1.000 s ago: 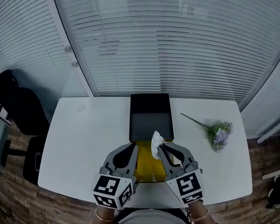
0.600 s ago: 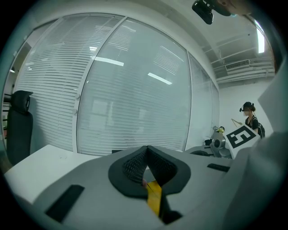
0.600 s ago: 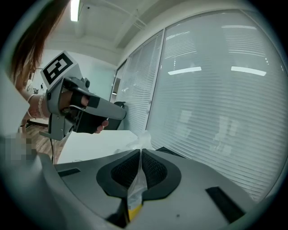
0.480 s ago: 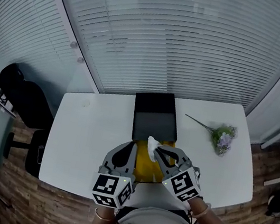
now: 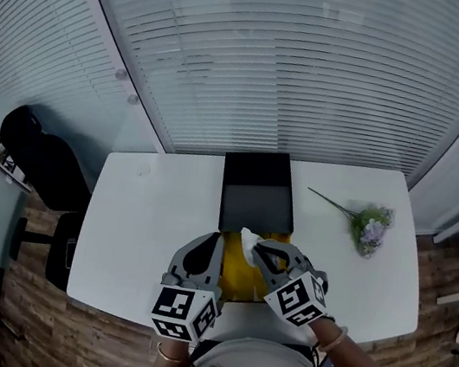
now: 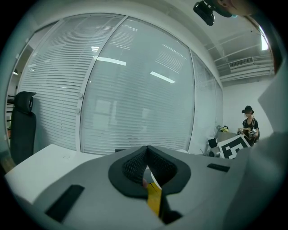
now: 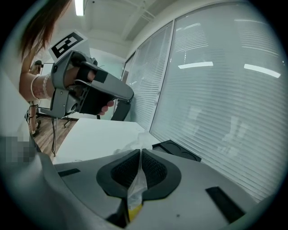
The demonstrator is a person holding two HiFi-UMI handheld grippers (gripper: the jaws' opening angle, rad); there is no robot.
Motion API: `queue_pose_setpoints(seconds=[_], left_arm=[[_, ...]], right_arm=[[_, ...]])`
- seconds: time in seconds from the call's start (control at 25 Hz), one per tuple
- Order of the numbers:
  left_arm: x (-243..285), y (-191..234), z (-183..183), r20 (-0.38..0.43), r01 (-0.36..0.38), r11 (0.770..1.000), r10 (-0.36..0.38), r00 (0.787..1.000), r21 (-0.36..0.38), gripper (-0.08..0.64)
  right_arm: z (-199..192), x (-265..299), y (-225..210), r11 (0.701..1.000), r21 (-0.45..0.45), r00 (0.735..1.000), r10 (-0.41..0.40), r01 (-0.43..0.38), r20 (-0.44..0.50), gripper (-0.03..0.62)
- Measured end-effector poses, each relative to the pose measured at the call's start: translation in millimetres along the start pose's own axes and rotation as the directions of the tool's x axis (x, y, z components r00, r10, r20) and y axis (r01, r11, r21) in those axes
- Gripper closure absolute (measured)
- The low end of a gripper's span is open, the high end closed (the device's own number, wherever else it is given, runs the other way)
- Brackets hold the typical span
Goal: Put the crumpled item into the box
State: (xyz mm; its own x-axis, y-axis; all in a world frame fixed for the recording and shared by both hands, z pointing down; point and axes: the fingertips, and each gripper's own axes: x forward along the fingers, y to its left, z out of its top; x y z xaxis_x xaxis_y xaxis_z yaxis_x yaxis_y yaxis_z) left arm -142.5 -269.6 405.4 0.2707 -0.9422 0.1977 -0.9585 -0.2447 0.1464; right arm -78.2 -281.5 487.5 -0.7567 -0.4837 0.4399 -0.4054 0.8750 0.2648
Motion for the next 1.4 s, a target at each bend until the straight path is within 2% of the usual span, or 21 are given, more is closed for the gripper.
queue_pose_setpoints(seconds=[0.96,1.4], left_arm=[[10.3,3.0,-10.7,-0.025,-0.003,1.000,0.002,1.000,-0.018,0.545],[12.3,6.3,-13.4,-0.036,-0.008,1.000,0.007,0.999,-0.022,0.545]], right_arm=[[-56.6,33.3,18.6,0.989,-0.118,0.985,0.070,-0.089,-0.155,0.555],[-72.8,48.7,25.5,0.983,-0.130,0.974,0.102,-0.130,-0.202,0.555]])
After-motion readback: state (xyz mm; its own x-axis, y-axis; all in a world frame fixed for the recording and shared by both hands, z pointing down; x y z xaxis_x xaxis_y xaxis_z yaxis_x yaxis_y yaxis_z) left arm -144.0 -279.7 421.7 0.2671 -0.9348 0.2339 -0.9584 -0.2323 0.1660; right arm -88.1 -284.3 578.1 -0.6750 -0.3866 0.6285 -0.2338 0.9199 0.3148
